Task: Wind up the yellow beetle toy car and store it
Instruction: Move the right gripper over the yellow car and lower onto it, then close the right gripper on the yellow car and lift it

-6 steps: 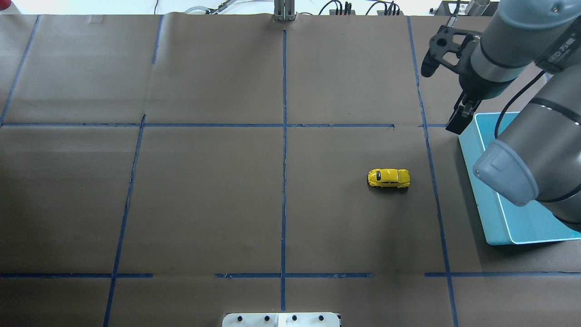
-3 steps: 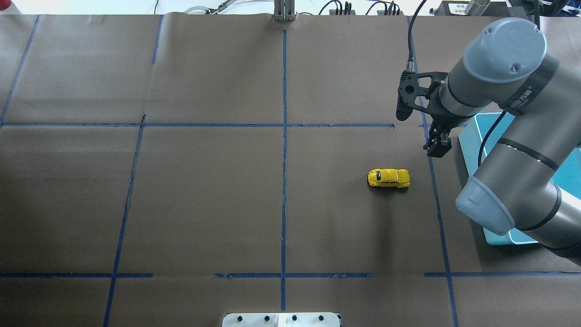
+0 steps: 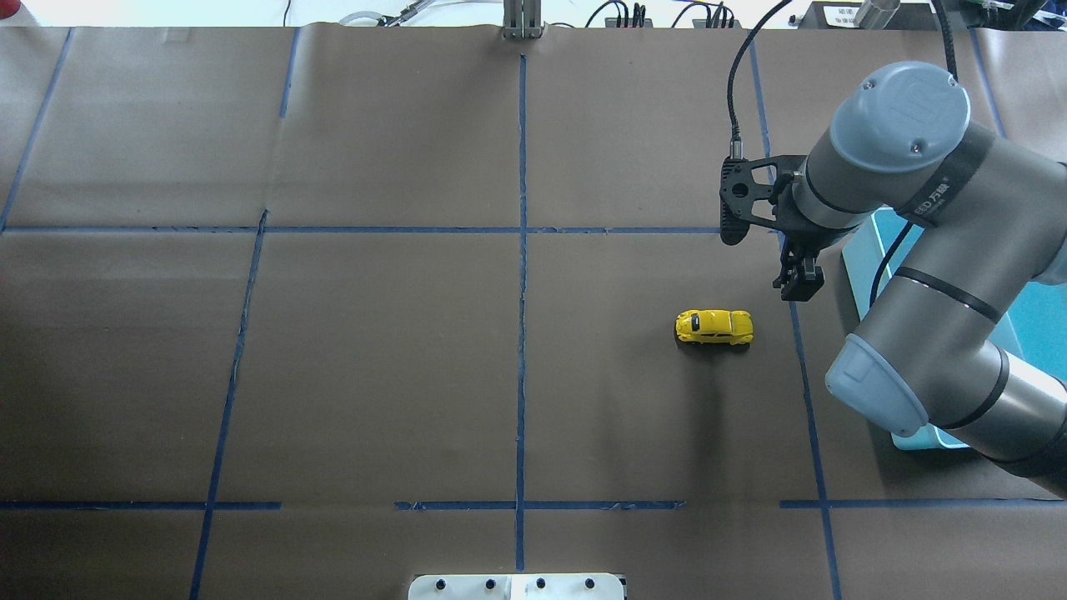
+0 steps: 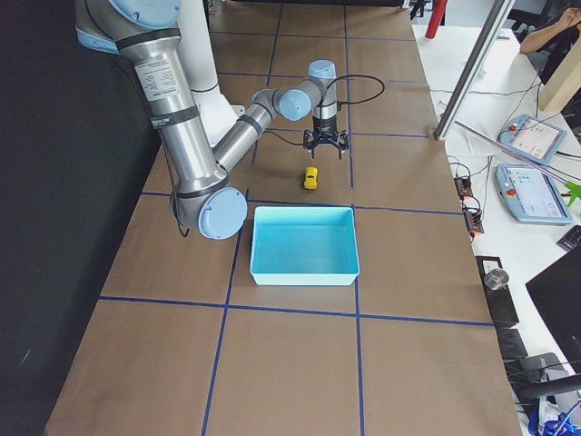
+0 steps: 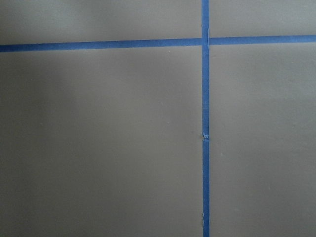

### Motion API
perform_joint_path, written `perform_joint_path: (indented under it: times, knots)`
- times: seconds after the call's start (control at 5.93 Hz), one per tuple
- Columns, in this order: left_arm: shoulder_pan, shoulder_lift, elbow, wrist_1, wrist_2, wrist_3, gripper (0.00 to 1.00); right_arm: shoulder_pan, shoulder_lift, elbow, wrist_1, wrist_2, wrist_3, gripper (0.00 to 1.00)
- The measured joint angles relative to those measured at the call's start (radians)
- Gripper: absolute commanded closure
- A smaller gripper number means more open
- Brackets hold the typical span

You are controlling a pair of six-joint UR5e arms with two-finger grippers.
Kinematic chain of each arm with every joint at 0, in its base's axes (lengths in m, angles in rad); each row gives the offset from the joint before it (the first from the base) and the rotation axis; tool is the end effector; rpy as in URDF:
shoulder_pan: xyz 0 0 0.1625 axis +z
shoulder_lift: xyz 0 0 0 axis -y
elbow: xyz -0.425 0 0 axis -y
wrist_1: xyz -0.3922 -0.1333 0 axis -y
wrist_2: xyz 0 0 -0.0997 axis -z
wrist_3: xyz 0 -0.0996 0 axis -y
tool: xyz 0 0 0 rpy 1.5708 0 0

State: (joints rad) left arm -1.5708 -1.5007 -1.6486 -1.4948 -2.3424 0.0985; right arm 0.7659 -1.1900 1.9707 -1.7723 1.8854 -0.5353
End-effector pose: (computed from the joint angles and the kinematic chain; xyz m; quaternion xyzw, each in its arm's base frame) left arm -0.0639 -0.4570 0.6615 -0.0131 0.3772 0.0328 0.9255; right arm -0.3411 -0.4703 0.3057 0.2593 -0.1867 -0.6229 0.7141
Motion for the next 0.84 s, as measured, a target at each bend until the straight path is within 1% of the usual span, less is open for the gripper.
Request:
perform_joint_path:
  times: [0.34, 0.67, 0.84]
  knots:
    - [0.0, 0.006, -0.001, -0.008, -0.009, -0.027, 0.0, -0.044, 0.005, -0.014, 0.02, -0.016, -0.025, 0.0]
    - [0.0, 0.01, 0.002, -0.008, -0.023, -0.034, 0.0, -0.084, 0.005, -0.091, 0.15, -0.038, -0.026, 0.0]
    - [0.0, 0.009, 0.003, -0.008, -0.023, -0.031, 0.0, -0.1, 0.004, -0.122, 0.185, -0.04, -0.027, 0.0]
